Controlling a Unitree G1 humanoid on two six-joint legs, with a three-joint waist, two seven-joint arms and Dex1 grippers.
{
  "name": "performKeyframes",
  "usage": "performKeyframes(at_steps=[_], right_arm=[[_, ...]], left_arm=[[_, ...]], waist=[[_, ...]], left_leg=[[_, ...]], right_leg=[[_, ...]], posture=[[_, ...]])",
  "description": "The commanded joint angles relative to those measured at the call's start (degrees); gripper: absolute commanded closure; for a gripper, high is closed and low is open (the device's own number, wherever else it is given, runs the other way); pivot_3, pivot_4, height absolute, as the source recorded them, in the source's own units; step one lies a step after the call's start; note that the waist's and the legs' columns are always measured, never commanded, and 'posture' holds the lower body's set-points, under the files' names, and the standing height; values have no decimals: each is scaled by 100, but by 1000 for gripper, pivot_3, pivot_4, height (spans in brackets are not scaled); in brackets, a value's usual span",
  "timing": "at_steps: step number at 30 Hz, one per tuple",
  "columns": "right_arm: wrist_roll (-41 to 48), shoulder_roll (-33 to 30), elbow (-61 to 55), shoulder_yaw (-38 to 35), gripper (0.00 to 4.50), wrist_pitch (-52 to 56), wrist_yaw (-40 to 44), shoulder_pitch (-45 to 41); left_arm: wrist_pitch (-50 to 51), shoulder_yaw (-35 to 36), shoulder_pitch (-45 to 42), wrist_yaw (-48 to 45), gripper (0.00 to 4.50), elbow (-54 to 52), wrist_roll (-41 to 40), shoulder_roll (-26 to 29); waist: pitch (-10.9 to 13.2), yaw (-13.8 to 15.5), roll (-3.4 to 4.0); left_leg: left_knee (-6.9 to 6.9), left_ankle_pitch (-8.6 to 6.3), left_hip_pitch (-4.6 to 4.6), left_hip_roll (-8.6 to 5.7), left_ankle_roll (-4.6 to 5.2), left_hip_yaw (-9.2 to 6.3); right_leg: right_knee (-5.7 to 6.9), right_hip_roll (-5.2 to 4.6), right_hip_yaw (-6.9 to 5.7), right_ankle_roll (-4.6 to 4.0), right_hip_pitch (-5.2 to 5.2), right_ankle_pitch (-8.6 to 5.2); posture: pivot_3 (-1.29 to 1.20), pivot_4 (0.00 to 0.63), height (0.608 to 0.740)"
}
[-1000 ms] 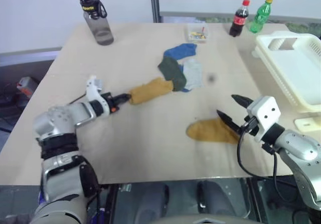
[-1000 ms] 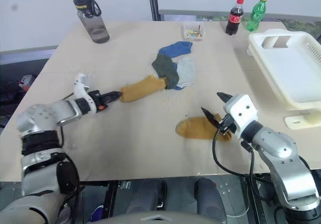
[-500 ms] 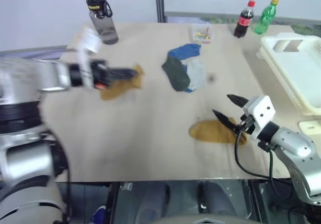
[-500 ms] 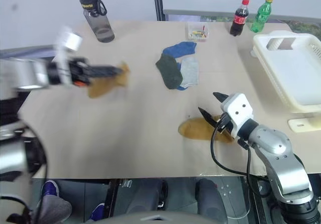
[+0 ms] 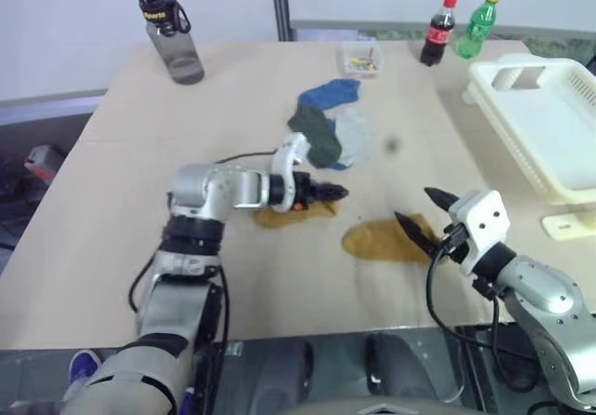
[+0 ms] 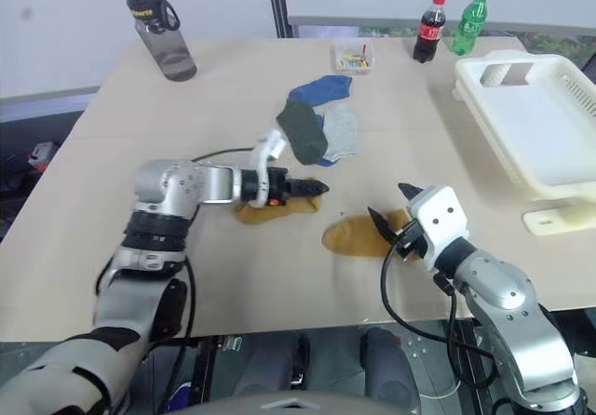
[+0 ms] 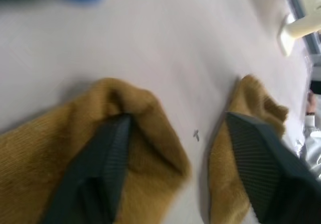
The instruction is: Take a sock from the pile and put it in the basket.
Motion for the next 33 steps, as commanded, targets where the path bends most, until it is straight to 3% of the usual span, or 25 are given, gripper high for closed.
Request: performKeyframes(at_steps=[1,5,13,31,33], right_arm=[[-111,15,-34,91,1158,130,-141,-230],[-188,-11,225,211,1158,140,-86,-507],[276,-274,-29,266,1158,-160,715,-430],[459,-1048,-509,-597,1158,-1197,1550,667],[413,-1056,-468,-590,1158,-1269,1565,687]], left_arm=[[-797,255,110,-598,1469,-340,61,523],[-858,438,308,-790,1469,-261,71,1004],[-968,-21,1668,-1234,1469,-1240,335,1919],[-1277,-500,1912,-1170,1469,-691,1007,1833],[-1227,-497,1917,-1145,1996,-690,959,1698]], waist=[[-1,24,2],[-1,52,2],[1,58,2],[-7,40,9],[-19,50,22]], left_leg=[[-1,1,1,0,-2,0],[0,2,-3,-4,-3,-2],[-10,0,-14,1,0,-8],[-3,-8,28,5,14,-6],[-3,-8,39,6,14,-3]], right_leg=[[0,0,0,0,0,0],[-10,-10,-5,1,5,0],[-22,-9,-15,1,1,-1],[-19,-6,-13,3,40,-2],[-19,-6,-10,3,49,-2]], posture=[[0,150,740],[0,150,740],[0,150,740],[0,150,740],[0,150,740]])
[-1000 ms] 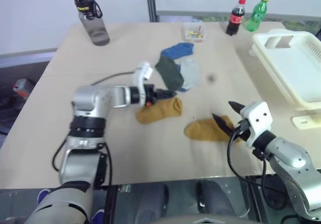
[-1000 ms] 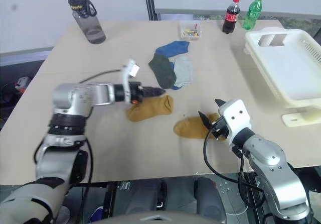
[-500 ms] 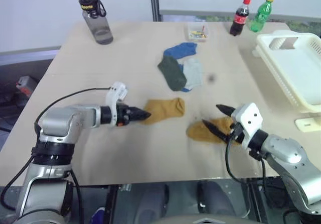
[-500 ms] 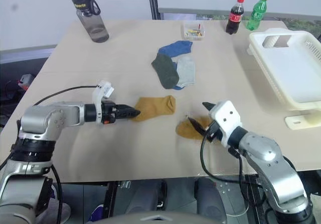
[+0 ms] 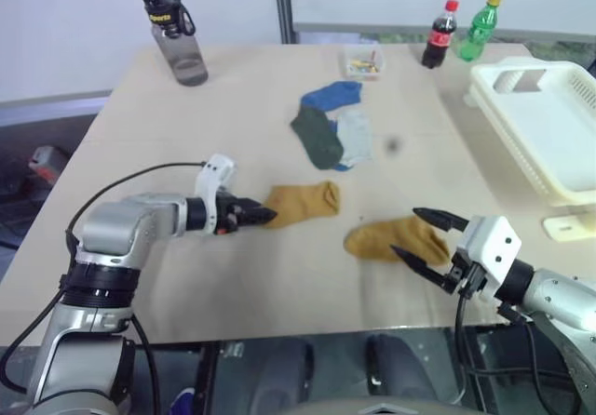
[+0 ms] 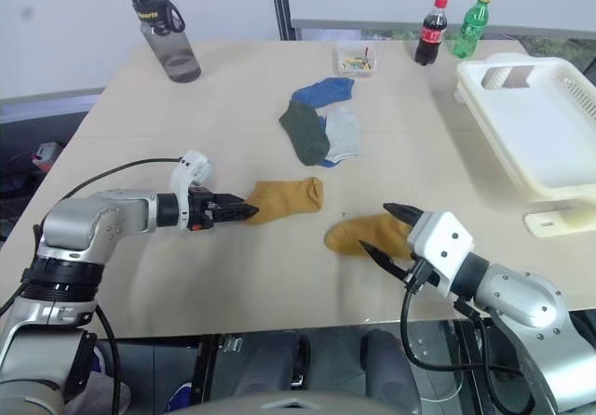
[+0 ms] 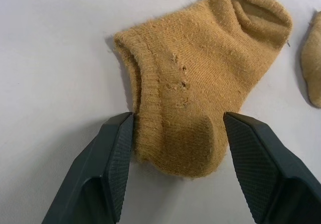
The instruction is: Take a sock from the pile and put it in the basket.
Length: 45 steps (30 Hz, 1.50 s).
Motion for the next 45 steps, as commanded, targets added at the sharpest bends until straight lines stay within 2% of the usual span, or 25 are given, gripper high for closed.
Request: performKeyframes(at_steps=[1,5,6,10,13,18,21,23,25,29,31,33,34,35,37,40,45], right_arm=[[-33,-47,-112,-145,1158,-260,33,10],[-105,-38,-38,-104,1158,-354,3,-27],[-124,-33,-9,-86,1158,-377,3,-41],[-171,-4,87,-21,1158,-453,4,-87],[-170,19,139,11,1158,-517,3,-103],[-184,59,205,74,1158,-562,-22,-156],[-199,96,224,99,1158,-573,-46,-155],[-210,117,229,130,1158,-553,-70,-174],[-239,145,235,176,1158,-524,-111,-183],[-274,180,192,195,1158,-377,-238,-184],[-107,286,134,156,1158,-103,-383,-143],[20,427,-8,189,1158,237,-602,-214],[-44,438,-57,252,1158,340,-700,-273],[-119,443,-80,329,1158,407,-765,-327],[-286,464,-57,571,1158,531,-871,-481],[-350,672,100,908,1158,975,-1158,-942],[-517,963,665,1362,1158,1779,-1485,-1759]], left_arm=[[149,-219,139,107,2250,201,128,-178],[289,385,154,50,4200,486,-171,-277],[375,590,128,-17,4443,592,-295,-257],[699,1183,-59,-260,4443,828,-684,35],[1038,1402,-404,-742,4443,1027,-923,683],[1054,775,-1396,-1853,4443,1288,-803,2029],[1047,-45,-2000,-2403,4443,1141,-549,2394],[1260,-468,-2277,-2520,4443,960,-538,2277],[1555,-775,-2294,-2239,4443,680,-546,1830],[2012,-928,-1852,-1090,4443,54,-514,360],[1470,-732,-1558,-209,4443,7,-264,-716],[1103,-371,-1379,299,4443,-3,-365,-1705],[1181,-217,-1376,377,4443,77,-493,-1950],[1236,-117,-1364,451,4184,129,-538,-2110],[1134,-45,-1312,551,3679,102,-474,-2266],[1125,394,-1267,483,2388,-188,-766,-2192],[592,492,-972,-40,2388,-359,-675,-1274]], waist=[[-8,10,7],[-11,5,10],[-11,3,10],[-6,-9,2],[12,-27,-27],[24,8,-43],[23,31,-41],[24,44,-37],[23,55,-36],[23,50,-37],[29,46,-47],[37,-33,-60],[31,-19,-50],[27,3,-42],[25,13,-39],[26,-56,-38],[23,-30,-29]], left_leg=[[0,0,4,0,0,0],[0,0,7,2,1,4],[-1,0,5,2,1,3],[-1,-1,-5,1,1,1],[-1,0,-10,2,0,0],[1,0,-29,16,-1,-5],[0,-1,-36,0,-1,-4],[0,-1,-38,-6,0,-3],[0,-1,-38,-5,0,-4],[8,0,-41,3,1,-6],[13,0,-48,3,1,-8],[14,2,-62,3,-3,0],[10,5,-56,5,-9,1],[9,7,-52,9,-11,1],[11,2,-50,11,-3,0],[11,2,-42,1,-3,3],[9,4,-35,11,-7,7]], right_leg=[[0,-1,1,0,3,0],[1,0,4,1,5,-1],[1,0,4,1,3,-1],[1,0,1,1,-5,-1],[2,5,-1,0,-12,0],[-3,15,-5,-2,-27,0],[-11,9,-8,0,-26,-1],[-12,4,-8,1,-26,-1],[-10,4,-10,1,-26,-1],[-3,4,-7,1,-26,-1],[-5,4,-8,2,-28,0],[7,10,4,-1,-53,2],[7,14,10,-2,-53,3],[11,13,8,-3,-51,2],[13,7,3,-3,-47,2],[17,14,11,-3,-47,2],[20,23,15,-10,-49,6]], posture=[[0,150,740],[0,150,740],[0,150,740],[0,150,740],[0,150,740],[0,150,740],[0,150,740],[0,150,740],[0,150,740],[0,150,740],[0,150,740],[0,150,740],[0,150,740],[0,150,740],[0,150,740],[0,150,740],[0,150,740]])
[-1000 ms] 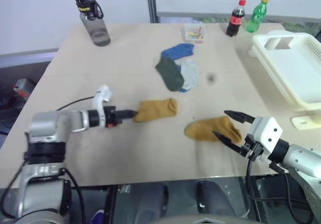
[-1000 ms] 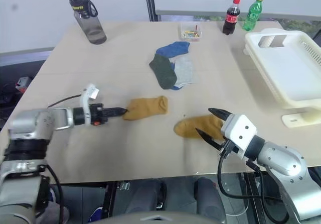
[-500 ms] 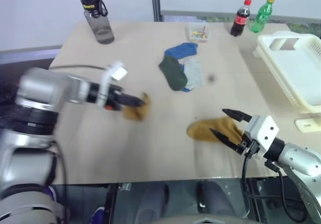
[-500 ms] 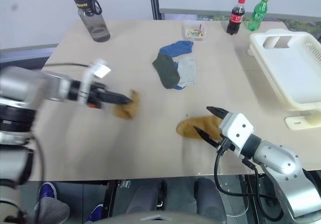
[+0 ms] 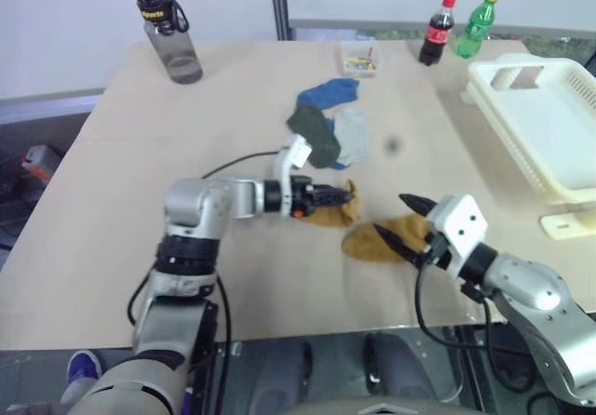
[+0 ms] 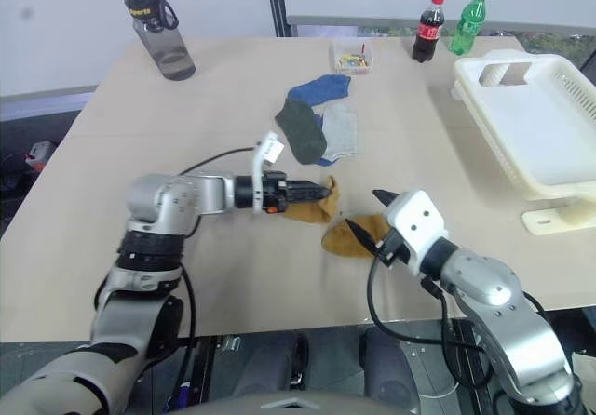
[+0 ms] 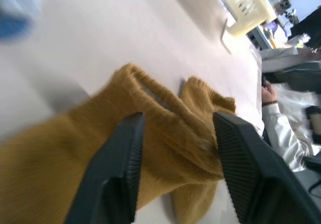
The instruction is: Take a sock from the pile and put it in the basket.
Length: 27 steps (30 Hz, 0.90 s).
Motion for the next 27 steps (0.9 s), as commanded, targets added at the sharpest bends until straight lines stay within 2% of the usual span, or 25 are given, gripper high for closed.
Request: performKeyframes(at_steps=[1,3,5,9,11,16,22,27], right_arm=[[-142,163,359,223,1158,403,-200,-414],[-199,334,803,405,1158,549,-233,-786],[-264,414,1009,470,1158,594,-245,-980],[-252,339,948,392,1158,581,-126,-1022],[-215,259,837,327,1158,667,-79,-995],[17,393,622,108,1158,1233,-221,-1050],[543,719,193,-261,1158,2099,-320,-1155],[331,665,505,-31,1158,2214,-545,-1159]], left_arm=[[-615,54,231,-326,2388,-295,133,468],[-1174,-189,475,-436,2388,-369,458,752],[-1346,-272,566,-353,2388,-437,506,668],[-742,-146,323,329,2388,-576,42,-369],[-874,-222,351,571,2388,-581,245,-546],[-1503,-390,686,360,2388,-493,717,0],[-1856,-464,677,109,2388,-287,900,351],[-2455,-842,906,112,2388,-185,1424,422]], waist=[[0,44,1],[0,41,1],[0,116,2],[0,245,1],[0,225,-1],[0,-15,5],[1,39,7],[0,58,6]], left_leg=[[-2,2,0,0,-4,-1],[-3,4,-1,-1,-8,-1],[-3,8,-6,-10,-14,-4],[-1,10,-27,-17,-17,-22],[4,9,-34,-26,-15,-20],[-19,5,-7,-13,-9,-5],[-18,2,0,4,-4,-18],[-12,2,-6,-10,-4,-17]], right_leg=[[-2,-1,-2,0,0,0],[-8,-3,-3,0,1,0],[-10,-11,-5,0,1,0],[-28,-29,-31,2,4,1],[-34,-35,-29,4,7,1],[-16,-11,-9,1,-2,1],[-1,8,-19,-16,-1,0],[-13,-5,-19,-14,4,1]], posture=[[0,150,740],[0,150,740],[0,150,740],[0,150,740],[0,150,740],[0,150,740],[0,150,740],[0,150,740]])
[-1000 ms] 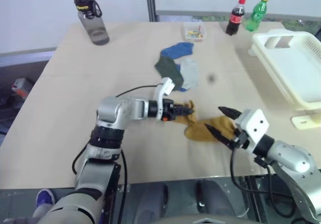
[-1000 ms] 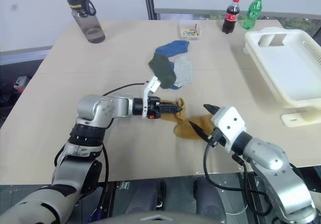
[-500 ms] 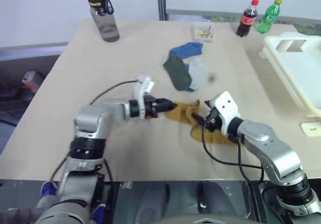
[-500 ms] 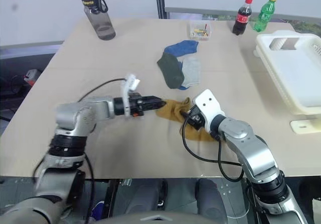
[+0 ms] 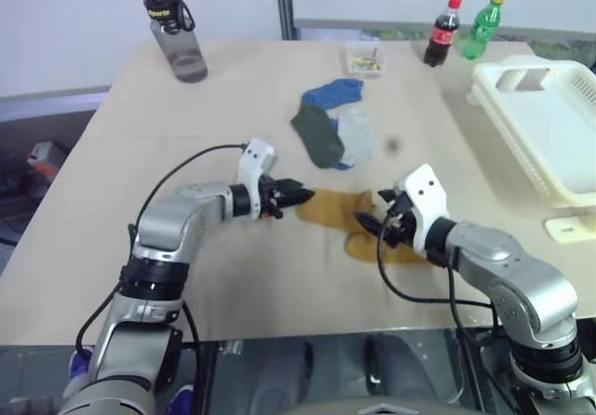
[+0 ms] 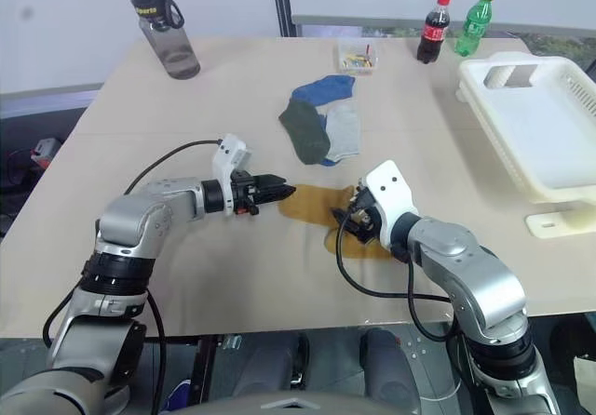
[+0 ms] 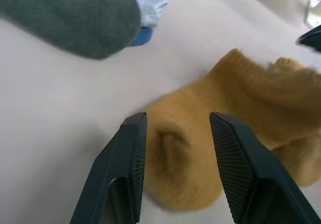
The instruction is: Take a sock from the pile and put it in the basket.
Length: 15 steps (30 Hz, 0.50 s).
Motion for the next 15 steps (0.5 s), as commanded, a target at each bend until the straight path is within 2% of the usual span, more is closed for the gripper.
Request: performKeyframes(at_steps=[1,4,12,13,15], right_arm=[[3,24,-83,-130,1158,121,-138,-94],[223,191,-240,-402,1158,370,-181,-206],[-73,168,605,-22,1158,161,-290,-125],[-97,188,708,-15,1554,124,-309,-122],[-142,226,844,-31,1889,35,-340,-115]], left_arm=[[-396,-153,141,-12,2388,-48,255,-9],[-461,-132,223,-18,2388,3,297,-34],[-756,-196,256,30,2388,387,532,-164],[-767,-189,263,41,2354,415,544,-179],[-788,-185,282,29,2354,437,541,-208]], waist=[[0,-6,0],[0,-12,1],[-3,-12,3],[-3,-13,3],[-4,-12,4]], left_leg=[[0,1,0,-1,-1,2],[-3,1,-7,2,-2,-1],[-2,0,1,2,1,-2],[-2,0,2,1,1,-2],[-2,0,4,1,1,-2]], right_leg=[[-1,-1,1,0,-1,0],[-1,0,-2,0,-7,0],[4,1,-3,0,-2,0],[5,1,-3,0,-2,0],[6,1,-3,0,0,0]], posture=[[0,150,740],[0,150,740],[0,150,740],[0,150,740],[0,150,740]])
